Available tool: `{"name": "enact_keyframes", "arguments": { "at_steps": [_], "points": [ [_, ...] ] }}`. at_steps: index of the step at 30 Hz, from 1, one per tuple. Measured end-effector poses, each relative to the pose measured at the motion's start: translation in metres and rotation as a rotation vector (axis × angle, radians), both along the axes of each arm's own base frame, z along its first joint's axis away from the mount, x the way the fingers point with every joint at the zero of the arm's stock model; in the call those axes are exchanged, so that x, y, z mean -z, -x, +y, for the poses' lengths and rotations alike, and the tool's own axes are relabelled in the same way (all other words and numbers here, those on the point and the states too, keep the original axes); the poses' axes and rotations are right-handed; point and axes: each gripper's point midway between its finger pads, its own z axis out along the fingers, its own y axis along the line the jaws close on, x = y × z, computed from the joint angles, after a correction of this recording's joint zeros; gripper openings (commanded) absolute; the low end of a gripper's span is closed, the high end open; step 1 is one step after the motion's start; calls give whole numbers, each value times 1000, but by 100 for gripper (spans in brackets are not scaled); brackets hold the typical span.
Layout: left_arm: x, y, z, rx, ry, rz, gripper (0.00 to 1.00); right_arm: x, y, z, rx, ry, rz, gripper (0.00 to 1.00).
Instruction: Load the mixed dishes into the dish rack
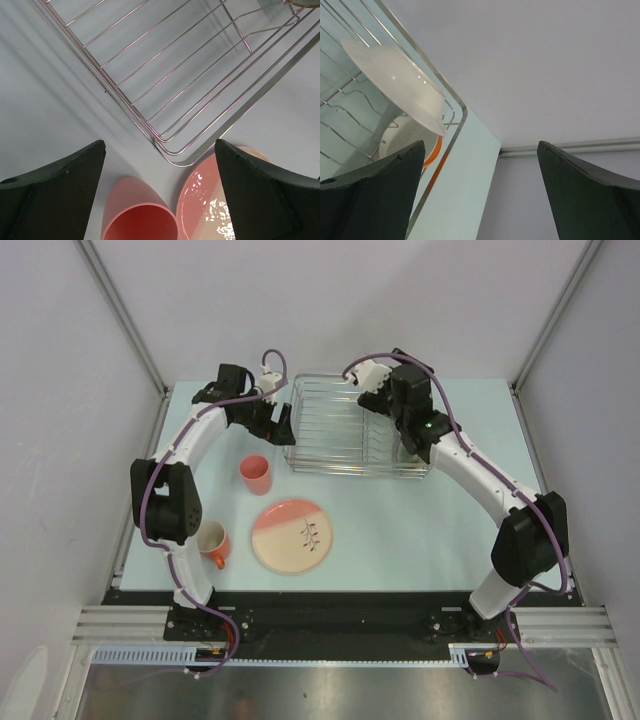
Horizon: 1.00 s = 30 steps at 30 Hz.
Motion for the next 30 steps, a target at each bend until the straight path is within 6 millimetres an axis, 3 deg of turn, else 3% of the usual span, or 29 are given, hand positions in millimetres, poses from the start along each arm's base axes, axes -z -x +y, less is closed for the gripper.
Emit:
{"name": "enact_keyframes", "arguments": {
  "at_steps": [5, 15, 23, 30],
  "points": [
    [-1, 1, -1, 6, 8, 0, 96, 27, -10, -21, 71, -48, 69, 100],
    [1, 1, -1, 6, 8, 3, 96, 102, -33, -21, 100, -62, 199, 100],
    [0, -2, -2, 6, 9, -9, 96, 111, -56, -23, 118, -107, 145, 100],
    [20, 4, 1, 34, -51, -7, 96, 126, -88, -30, 164, -125, 96, 100]
  ]
}}
